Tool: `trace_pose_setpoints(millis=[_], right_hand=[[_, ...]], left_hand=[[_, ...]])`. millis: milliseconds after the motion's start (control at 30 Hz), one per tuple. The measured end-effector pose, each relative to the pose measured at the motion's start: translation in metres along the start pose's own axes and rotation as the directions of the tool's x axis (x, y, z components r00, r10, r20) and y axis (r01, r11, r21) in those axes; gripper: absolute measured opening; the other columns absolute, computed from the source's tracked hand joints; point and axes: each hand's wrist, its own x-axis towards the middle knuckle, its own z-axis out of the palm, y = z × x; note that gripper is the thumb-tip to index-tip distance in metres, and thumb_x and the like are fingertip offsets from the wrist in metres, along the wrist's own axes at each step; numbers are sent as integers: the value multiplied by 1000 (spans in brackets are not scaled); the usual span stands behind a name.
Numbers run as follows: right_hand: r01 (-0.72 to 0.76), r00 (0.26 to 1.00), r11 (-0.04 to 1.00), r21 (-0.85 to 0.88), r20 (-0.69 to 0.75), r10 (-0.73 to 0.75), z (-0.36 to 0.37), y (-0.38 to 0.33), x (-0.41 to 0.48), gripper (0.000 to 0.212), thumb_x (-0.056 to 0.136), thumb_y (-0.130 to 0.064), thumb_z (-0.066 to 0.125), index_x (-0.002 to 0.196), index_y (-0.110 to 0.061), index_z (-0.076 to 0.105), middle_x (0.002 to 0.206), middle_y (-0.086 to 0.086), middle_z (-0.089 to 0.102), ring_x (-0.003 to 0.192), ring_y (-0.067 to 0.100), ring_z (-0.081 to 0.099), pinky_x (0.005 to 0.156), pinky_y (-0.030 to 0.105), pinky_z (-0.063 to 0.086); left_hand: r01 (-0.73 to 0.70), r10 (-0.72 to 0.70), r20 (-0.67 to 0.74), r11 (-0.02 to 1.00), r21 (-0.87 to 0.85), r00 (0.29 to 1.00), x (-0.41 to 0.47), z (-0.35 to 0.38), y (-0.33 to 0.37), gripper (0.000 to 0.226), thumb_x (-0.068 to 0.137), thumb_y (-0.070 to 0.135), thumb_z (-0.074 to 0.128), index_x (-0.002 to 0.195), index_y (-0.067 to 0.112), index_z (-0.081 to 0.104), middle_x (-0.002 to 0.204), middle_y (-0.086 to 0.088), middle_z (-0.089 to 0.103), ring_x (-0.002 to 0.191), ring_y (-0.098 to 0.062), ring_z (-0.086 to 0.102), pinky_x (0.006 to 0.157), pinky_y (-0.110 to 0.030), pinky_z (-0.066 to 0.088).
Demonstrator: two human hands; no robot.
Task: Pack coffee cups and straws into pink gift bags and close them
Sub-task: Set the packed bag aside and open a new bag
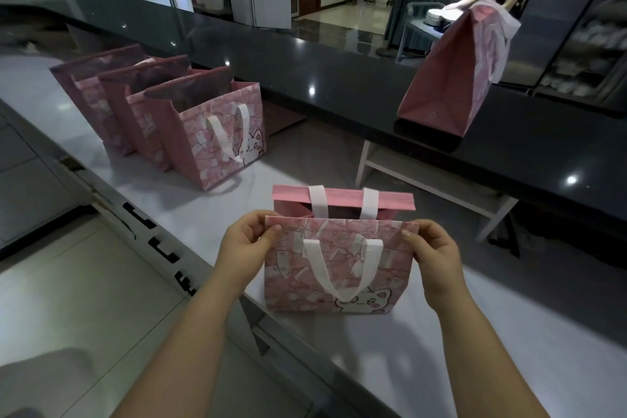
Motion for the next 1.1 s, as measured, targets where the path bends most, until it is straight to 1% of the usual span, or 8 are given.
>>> trace_pose_setpoints(millis=[100,233,333,500,633,767,900,1100], right_hand=[[-19,999,999,34,-34,20,8,3,7,24,90,-6,61,75,-23,68,83,-10,71,75,7,66,59,20,51],[-42,999,993,114,2,42,12,2,21,24,88,-1,60,77,-19,69,129,-28,54,106,-3,60,68,16,53],[-104,994,984,147,53,97,12,0,28,27,88,1,57,83,-21,72,111,-9,69,87,14,70,63,25,56],[-64,996,996,62,-50,67,13,0,28,26,85,-4,66,74,-27,72,73,-5,71,66,10,67,54,22,53],[-16,998,1000,-11,-55,15,10,3,23,25,86,0,65,87,-24,66,79,-6,69,73,11,65,59,20,53],[83,993,962,-259,107,-57,-2,-16,24,62,81,4,67,119,-43,50,105,-10,65,98,5,63,78,24,53],[299,897,723,-622,441,8,1,-54,33,76,81,-4,62,122,-65,41,118,-33,47,114,2,47,74,17,50],[668,729,144,-730,681,66,31,-81,43,57,85,-20,58,129,-51,42,150,-16,31,140,14,19,116,44,17]], left_hand=[[-3,3,-12,1000,2,1000,4,2,-4,22,92,6,62,96,27,66,86,6,75,82,-10,70,65,-18,55],[-85,88,-39,994,68,995,15,-1,-2,18,87,2,68,87,20,69,111,22,61,99,-1,61,70,-15,53],[-66,66,30,998,14,997,26,-5,0,18,85,-2,68,81,15,69,138,20,49,107,1,60,80,-25,55],[-30,32,-57,999,41,998,32,-2,-6,25,81,3,75,81,28,75,107,5,73,102,-27,65,96,-56,48],[-21,20,-118,1000,-8,993,31,0,-9,26,78,3,77,79,28,72,90,-1,74,95,-30,66,94,-53,51],[-36,35,-32,999,-40,999,32,-1,-2,44,76,1,78,90,38,60,88,1,70,91,-26,66,83,-37,56],[-145,141,32,968,207,989,35,-2,5,42,79,3,76,102,38,66,93,13,70,92,-11,65,88,-33,54],[-154,162,-3,948,277,987,35,-4,10,33,76,2,77,87,34,72,91,18,72,87,-4,65,90,-37,53]])
